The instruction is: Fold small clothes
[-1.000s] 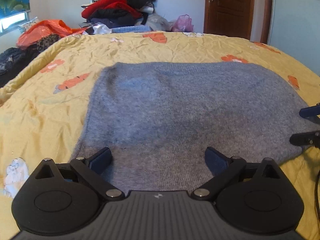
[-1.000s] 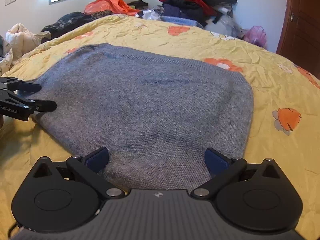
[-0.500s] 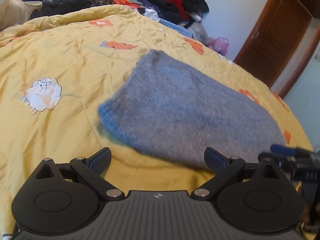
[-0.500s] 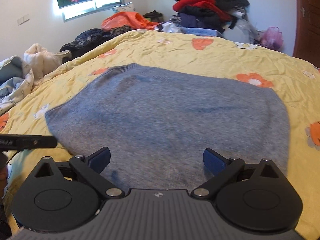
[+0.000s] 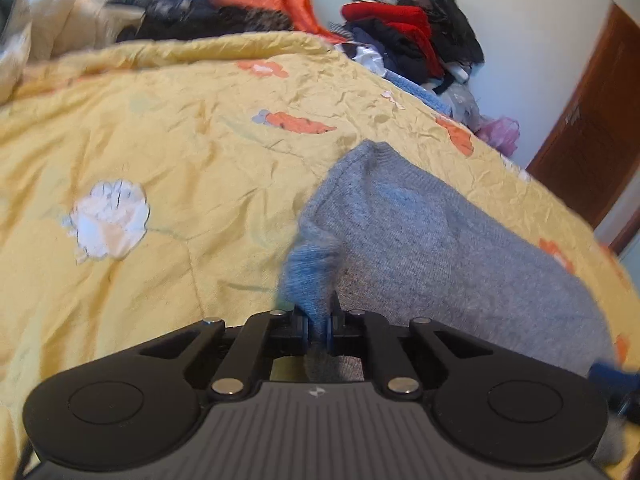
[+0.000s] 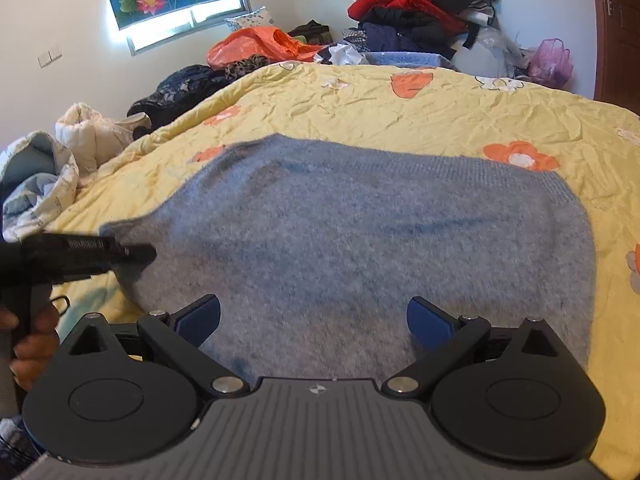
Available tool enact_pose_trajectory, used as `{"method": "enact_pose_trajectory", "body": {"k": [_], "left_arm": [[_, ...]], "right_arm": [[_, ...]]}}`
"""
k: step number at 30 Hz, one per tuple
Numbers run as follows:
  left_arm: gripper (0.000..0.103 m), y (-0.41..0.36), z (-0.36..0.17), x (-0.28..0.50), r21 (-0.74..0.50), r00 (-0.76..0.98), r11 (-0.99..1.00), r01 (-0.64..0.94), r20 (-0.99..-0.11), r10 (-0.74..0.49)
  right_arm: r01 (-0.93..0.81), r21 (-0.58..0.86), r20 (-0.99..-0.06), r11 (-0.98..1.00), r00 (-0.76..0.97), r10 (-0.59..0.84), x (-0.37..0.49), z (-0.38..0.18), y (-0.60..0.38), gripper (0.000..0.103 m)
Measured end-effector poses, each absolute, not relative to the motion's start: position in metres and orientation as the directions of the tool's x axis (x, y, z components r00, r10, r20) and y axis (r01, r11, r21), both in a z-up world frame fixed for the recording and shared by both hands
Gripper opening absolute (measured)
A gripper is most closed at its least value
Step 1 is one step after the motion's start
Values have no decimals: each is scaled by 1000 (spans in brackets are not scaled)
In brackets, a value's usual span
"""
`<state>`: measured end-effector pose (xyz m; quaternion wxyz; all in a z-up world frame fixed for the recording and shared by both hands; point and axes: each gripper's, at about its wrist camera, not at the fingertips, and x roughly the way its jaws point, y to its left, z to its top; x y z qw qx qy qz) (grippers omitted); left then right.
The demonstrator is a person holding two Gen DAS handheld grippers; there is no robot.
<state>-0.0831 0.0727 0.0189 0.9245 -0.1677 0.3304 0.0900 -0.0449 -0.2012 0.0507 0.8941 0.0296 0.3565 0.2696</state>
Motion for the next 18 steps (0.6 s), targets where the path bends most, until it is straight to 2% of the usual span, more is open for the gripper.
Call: {"method": "enact_pose_trajectory", "body": {"k": [4, 8, 11, 14, 18], "left_arm": [[5, 27, 26, -94, 6, 833, 993, -120, -544, 104], [5, -14, 19, -106, 230, 872, 973, 13, -478, 101], [5, -22, 14, -110, 272, 882, 962, 31, -461, 102], [5, -17, 16, -111, 250, 884, 968, 28, -457, 93], [5, -13, 14, -112, 226, 885, 973, 44, -461, 67]], "right_arm": [[-516, 308, -585, 800, 561, 586, -6, 71, -187, 100], [-528, 456, -620, 716, 388, 682, 55, 76, -149, 100], [-510, 538, -644, 671, 265, 718, 88, 63, -111, 100], [-477, 588, -667, 653, 170, 725, 110, 45, -80, 98], [-472, 588, -676, 657, 160, 719, 121, 41, -57, 101]]}}
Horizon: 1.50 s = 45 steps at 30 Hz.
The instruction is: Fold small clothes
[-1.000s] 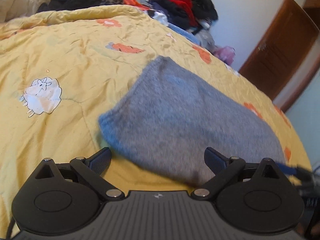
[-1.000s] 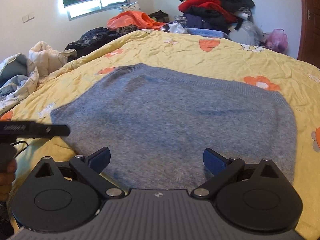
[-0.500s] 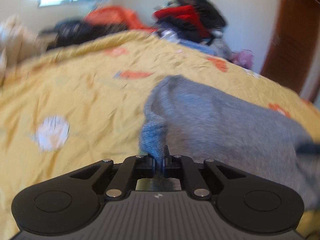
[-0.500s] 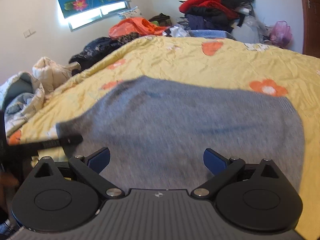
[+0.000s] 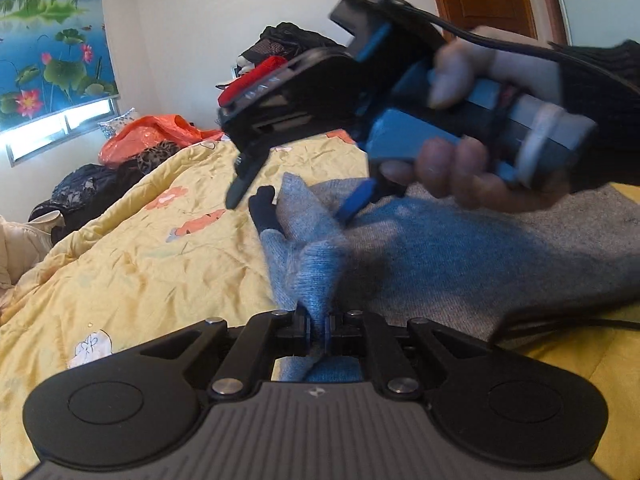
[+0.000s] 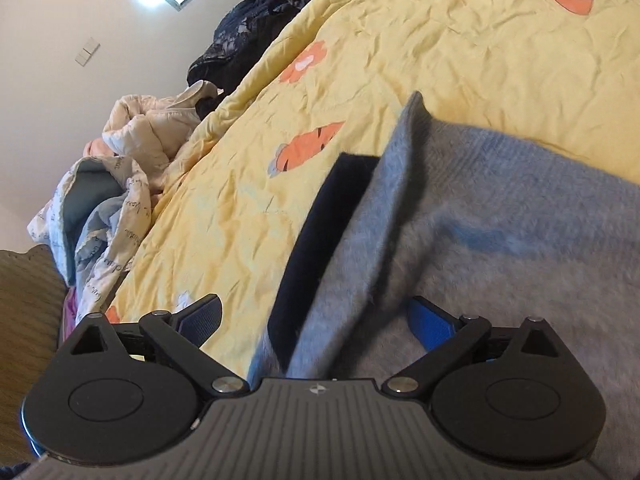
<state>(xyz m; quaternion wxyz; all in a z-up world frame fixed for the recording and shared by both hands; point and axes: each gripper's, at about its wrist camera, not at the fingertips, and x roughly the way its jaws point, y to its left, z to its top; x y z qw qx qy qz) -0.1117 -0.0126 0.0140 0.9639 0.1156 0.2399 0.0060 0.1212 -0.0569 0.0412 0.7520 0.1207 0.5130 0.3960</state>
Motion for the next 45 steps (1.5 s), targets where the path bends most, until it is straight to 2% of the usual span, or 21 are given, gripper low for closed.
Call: {"method": "enact_pose_trajectory", "body": {"k": [3, 5, 7, 9, 12, 14, 20, 25, 28, 31, 34, 37, 43, 45], "left_arm": [[6, -11, 13, -109, 214, 882, 975, 53, -469, 55], [6, -11, 12, -108, 207, 880, 977, 55, -473, 50], [6, -11, 12, -107, 205, 879, 977, 61, -475, 45], [6, -9, 12, -107, 200, 878, 978, 63, -477, 41], [6, -8, 13, -107, 199, 876, 978, 61, -480, 42], [6, -9, 14, -108, 205, 877, 977, 65, -478, 42], [6, -30, 34, -103, 148, 880, 981, 128, -473, -44], [6, -86, 53, -98, 61, 861, 949, 310, -442, -253], [6, -127, 48, -96, 34, 802, 901, 432, -471, -367], [6, -158, 38, -97, 14, 732, 850, 527, -516, -445], [6, -177, 26, -99, 11, 680, 818, 575, -562, -471], [6, -184, 18, -95, 17, 663, 816, 577, -593, -456], [6, -193, 23, -87, -3, 652, 806, 592, -586, -481], [6, -196, 18, -80, -24, 632, 806, 591, -606, -482]], "right_arm": [[-501, 586, -665, 637, 151, 731, 125, 50, -46, 97], [-537, 545, -696, 644, 139, 704, 128, 51, -35, 84], [-570, 492, -746, 658, 114, 656, 131, 45, -23, 55], [-609, 441, -766, 659, 127, 630, 128, 38, -15, 52], [-639, 384, -766, 667, 182, 616, 125, 38, -16, 26], [-646, 392, -744, 654, 195, 639, 124, 39, -27, 19], [-615, 461, -659, 639, 244, 711, 121, 56, -99, 16], [-557, 473, -594, 682, 370, 714, 102, 80, -198, 16], [-473, 480, -592, 739, 448, 670, 86, 81, -267, 16], [-369, 475, -628, 799, 493, 602, 68, 64, -323, 16], [-286, 485, -656, 826, 506, 560, 54, 39, -355, 17], [-265, 520, -631, 812, 521, 574, 48, 24, -360, 17], [-308, 509, -595, 804, 549, 587, 51, 41, -358, 17], [-292, 487, -621, 823, 547, 561, 52, 37, -358, 17]]}}
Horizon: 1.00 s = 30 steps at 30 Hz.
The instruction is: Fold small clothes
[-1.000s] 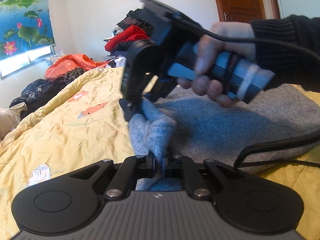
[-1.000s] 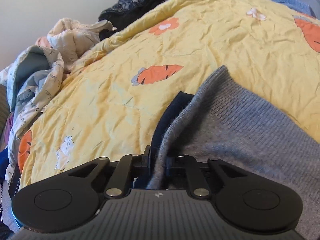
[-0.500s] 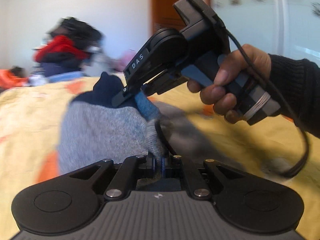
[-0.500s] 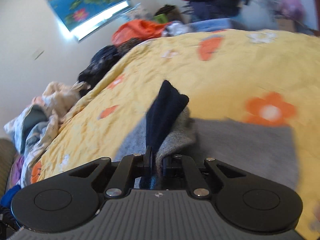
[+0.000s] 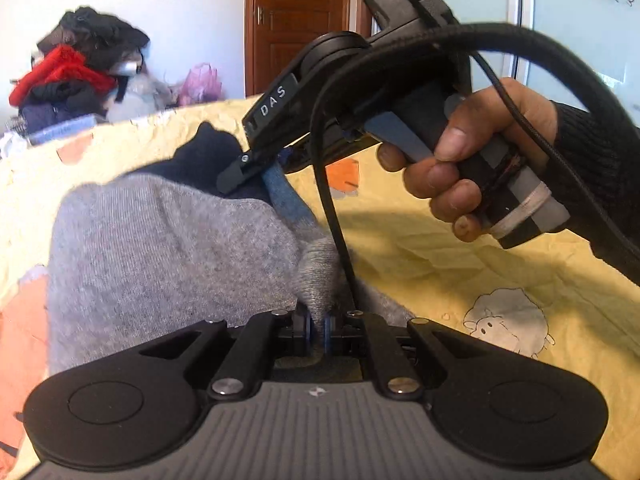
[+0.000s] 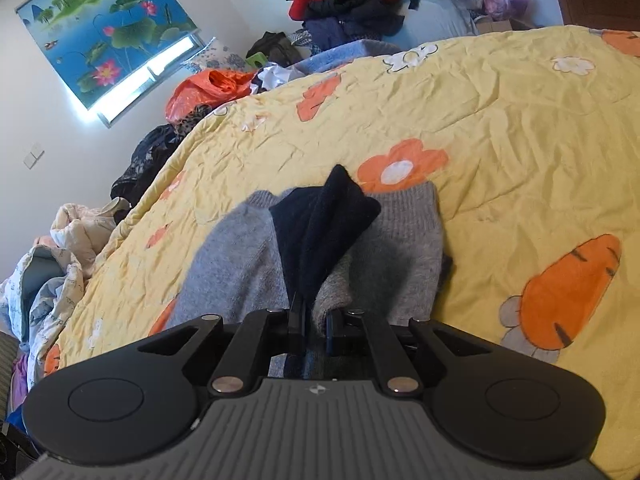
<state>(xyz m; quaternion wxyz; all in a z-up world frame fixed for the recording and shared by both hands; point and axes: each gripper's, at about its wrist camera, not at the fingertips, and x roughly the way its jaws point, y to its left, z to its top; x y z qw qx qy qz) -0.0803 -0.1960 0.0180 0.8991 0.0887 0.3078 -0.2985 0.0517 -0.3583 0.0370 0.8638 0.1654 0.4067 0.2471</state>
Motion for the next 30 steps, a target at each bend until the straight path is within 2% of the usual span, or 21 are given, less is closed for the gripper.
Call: {"method": "enact_pose_trajectory", "body": {"k": [2, 5, 7, 9, 11, 12, 13, 14, 15, 19, 21, 26, 28, 30], "left_arm": [[6, -190, 17, -77, -37, 623, 805, 593, -613, -487], [7, -185, 19, -85, -26, 618, 781, 625, -594, -514], [10, -173, 22, -90, -41, 595, 758, 651, -592, -543], [13, -153, 25, -97, -40, 582, 735, 677, -582, -568], [27, -128, 29, -103, -38, 580, 724, 689, -570, -582], [53, -115, 31, -104, -42, 584, 727, 685, -564, -583], [70, -102, 33, -103, -47, 595, 736, 676, -554, -582], [91, -87, 37, -101, -58, 618, 752, 657, -530, -581], [93, -73, 40, -99, -78, 636, 764, 641, -502, -586], [93, -33, 49, -68, -187, 697, 841, 508, -485, -529], [93, -20, 46, -39, -293, 699, 853, 433, -488, -523], [90, -5, 17, 53, -622, 567, 741, 253, -526, -634], [61, -12, 5, 77, -672, 502, 714, 198, -556, -662], [54, -19, -2, 94, -701, 449, 688, 189, -561, -695]], "right_arm": [[-273, 471, -651, 839, 535, 539, 49, 25, -362, 17], [-234, 528, -627, 816, 541, 561, 44, 18, -370, 18], [-176, 595, -605, 784, 545, 581, 42, 14, -379, 37], [-144, 666, -561, 732, 549, 619, 37, 13, -390, 48], [-128, 696, -522, 707, 586, 620, 28, 20, -402, 63], [-122, 704, -501, 700, 612, 612, 25, 23, -408, 76], [-115, 711, -482, 694, 638, 600, 23, 25, -415, 83], [-103, 715, -475, 691, 654, 589, 24, 25, -420, 84], [-82, 716, -484, 693, 657, 578, 26, 24, -424, 84], [-31, 709, -530, 705, 636, 561, 42, 9, -423, 84], [-34, 708, -545, 706, 609, 576, 51, 2, -412, 84], [-85, 703, -540, 706, 581, 608, 63, -2, -386, 87], [-100, 705, -531, 702, 581, 617, 66, -3, -379, 88], [-129, 689, -531, 713, 580, 618, 66, -2, -370, 88]]}}
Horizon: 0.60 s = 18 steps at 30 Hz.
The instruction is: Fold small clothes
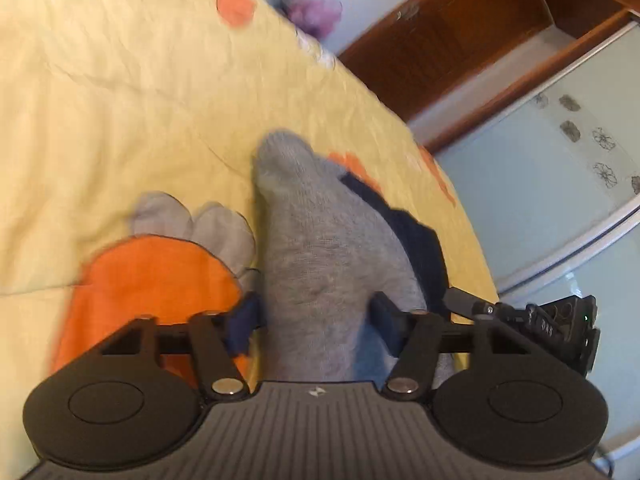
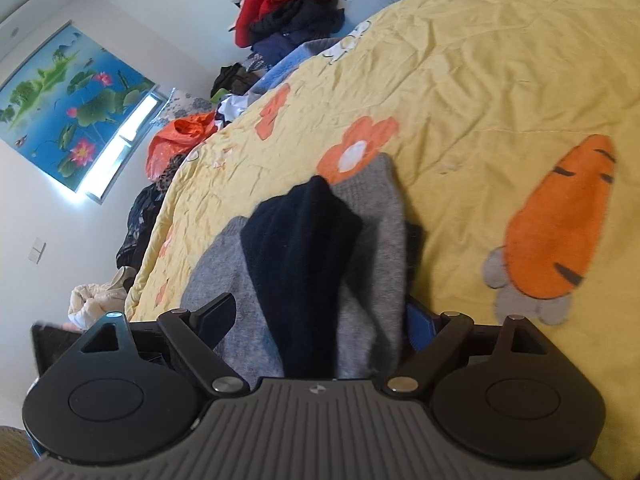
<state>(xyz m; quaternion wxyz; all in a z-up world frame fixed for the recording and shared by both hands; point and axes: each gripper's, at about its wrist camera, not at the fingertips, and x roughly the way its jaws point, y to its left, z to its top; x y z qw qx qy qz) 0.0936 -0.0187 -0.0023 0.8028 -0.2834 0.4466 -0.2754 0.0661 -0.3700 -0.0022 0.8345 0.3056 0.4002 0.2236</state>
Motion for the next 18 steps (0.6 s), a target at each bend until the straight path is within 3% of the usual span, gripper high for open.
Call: {"method": "enact_pose_trajectory", "body": {"k": [3, 6, 14, 18], "left_arm": [[37, -24, -5, 98, -703, 450, 688, 179, -563, -693], [29, -23, 4, 94, -665, 485, 722, 191, -575, -658], [27, 10, 59, 99, -485, 643, 840, 245, -567, -515], [29, 31, 45, 121, -428, 648, 886, 178, -626, -433]], "right_arm": [[-153, 673, -539, 723, 568, 622, 65, -1, -358, 83], [-140, 678, -561, 722, 538, 630, 67, -5, -348, 44], [-256, 719, -439, 647, 555, 707, 95, 18, -307, 36], [-243, 709, -462, 662, 550, 696, 129, 7, -281, 35]]}}
